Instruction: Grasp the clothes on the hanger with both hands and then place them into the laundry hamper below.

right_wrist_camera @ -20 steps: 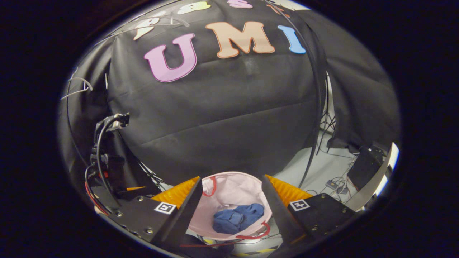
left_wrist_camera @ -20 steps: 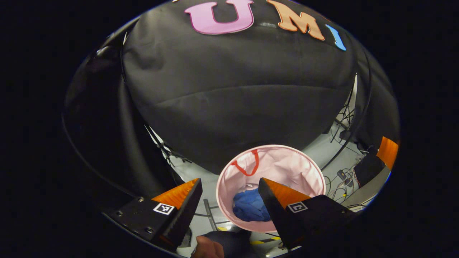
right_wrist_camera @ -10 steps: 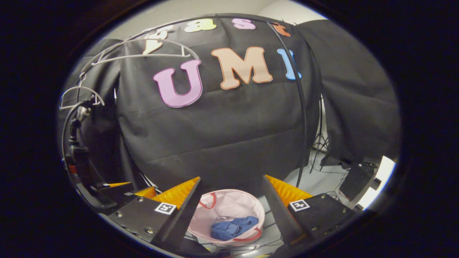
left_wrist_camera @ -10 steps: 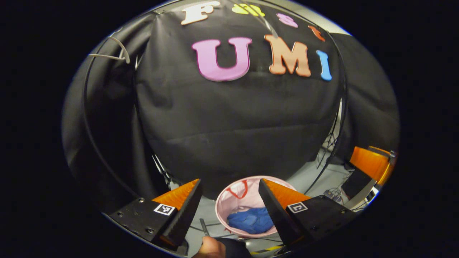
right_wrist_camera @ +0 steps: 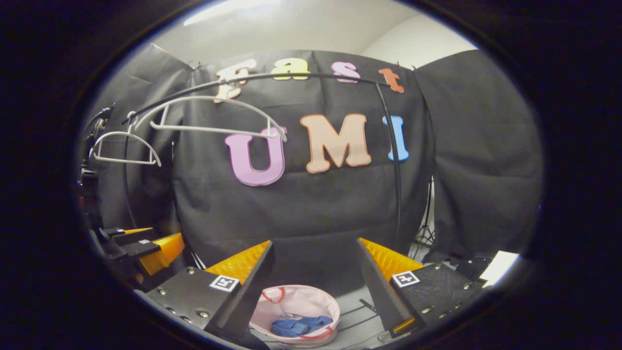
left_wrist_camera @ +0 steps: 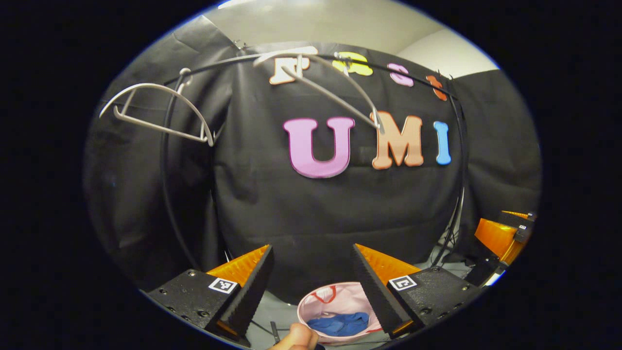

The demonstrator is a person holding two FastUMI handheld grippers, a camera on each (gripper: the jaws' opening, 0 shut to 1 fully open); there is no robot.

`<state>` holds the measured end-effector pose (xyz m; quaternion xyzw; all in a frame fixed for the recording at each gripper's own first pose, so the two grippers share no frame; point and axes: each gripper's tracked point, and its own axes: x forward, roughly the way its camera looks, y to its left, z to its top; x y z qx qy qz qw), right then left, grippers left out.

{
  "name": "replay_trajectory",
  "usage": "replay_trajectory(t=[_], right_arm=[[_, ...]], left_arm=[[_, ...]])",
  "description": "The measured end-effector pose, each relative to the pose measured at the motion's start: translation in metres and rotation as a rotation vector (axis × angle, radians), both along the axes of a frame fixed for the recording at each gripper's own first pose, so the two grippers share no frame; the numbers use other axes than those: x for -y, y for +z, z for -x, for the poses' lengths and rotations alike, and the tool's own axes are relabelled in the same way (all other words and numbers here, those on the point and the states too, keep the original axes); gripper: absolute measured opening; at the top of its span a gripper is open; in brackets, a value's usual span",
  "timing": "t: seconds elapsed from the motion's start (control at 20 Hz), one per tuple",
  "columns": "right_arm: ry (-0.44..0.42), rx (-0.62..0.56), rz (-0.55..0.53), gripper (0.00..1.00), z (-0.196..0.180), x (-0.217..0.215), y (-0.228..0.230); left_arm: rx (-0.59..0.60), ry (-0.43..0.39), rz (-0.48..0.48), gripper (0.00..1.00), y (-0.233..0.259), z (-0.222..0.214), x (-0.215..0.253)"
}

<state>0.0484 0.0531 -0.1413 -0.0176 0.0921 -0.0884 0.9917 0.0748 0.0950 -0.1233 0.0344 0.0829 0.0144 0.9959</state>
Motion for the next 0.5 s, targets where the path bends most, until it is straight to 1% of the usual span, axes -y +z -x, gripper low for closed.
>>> replay_trajectory(t=[0.05,0.15,0.3,0.4,0.45,0.5], right_arm=[[0.005,0.022,0.004,0.99,0.001,0.0,0.012],[0.033,0.067,0.0,0.99,0.004,-0.005,0.036],[0.07,0.133,0.0,0.98,0.006,-0.008,0.07],[0.092,0.158,-0.012,0.93,0.007,-0.01,0.086],[0.105,0.173,-0.022,1.0,0.008,-0.011,0.094],[0.115,0.19,-0.028,1.0,0.008,-0.011,0.103]], left_arm=[[0.023,-0.003,0.01,1.0,0.01,0.004,0.003],[0.07,0.01,0.03,0.97,0.037,0.006,0.003],[0.162,0.033,0.041,0.97,0.072,0.014,0.005],[0.187,0.048,0.042,0.94,0.083,0.016,0.007],[0.191,0.061,0.042,0.94,0.085,0.02,0.007],[0.205,0.069,0.044,0.92,0.09,0.023,0.009]])
